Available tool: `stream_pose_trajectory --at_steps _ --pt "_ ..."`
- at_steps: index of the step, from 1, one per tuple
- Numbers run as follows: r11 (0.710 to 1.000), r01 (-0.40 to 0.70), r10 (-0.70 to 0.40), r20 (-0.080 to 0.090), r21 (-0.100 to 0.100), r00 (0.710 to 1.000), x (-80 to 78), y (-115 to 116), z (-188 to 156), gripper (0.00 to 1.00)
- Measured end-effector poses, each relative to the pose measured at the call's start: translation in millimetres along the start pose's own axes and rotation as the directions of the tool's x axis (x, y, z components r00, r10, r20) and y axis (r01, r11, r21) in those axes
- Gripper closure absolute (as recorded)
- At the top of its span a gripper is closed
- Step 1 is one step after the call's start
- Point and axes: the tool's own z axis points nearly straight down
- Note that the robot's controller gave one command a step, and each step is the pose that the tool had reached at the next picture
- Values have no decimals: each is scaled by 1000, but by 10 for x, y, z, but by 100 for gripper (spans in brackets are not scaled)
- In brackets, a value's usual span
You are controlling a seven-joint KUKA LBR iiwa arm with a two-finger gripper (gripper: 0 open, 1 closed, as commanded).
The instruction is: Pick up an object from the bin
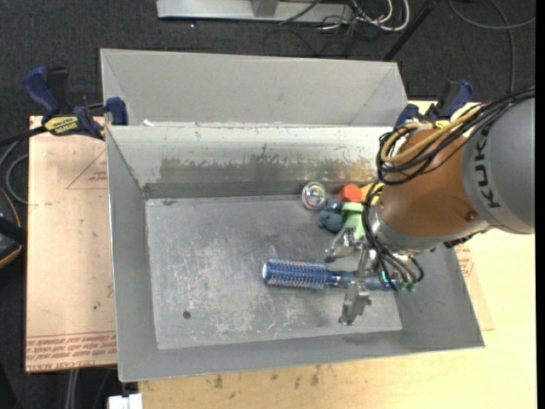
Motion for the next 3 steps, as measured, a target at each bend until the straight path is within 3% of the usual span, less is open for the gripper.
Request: stream_pose_trajectory --at_steps 1,3 --pt "995 -97 97 16 0 995 -379 467 550 0" --pt "996 -95 95 11 0 995 -408 466 512 0"
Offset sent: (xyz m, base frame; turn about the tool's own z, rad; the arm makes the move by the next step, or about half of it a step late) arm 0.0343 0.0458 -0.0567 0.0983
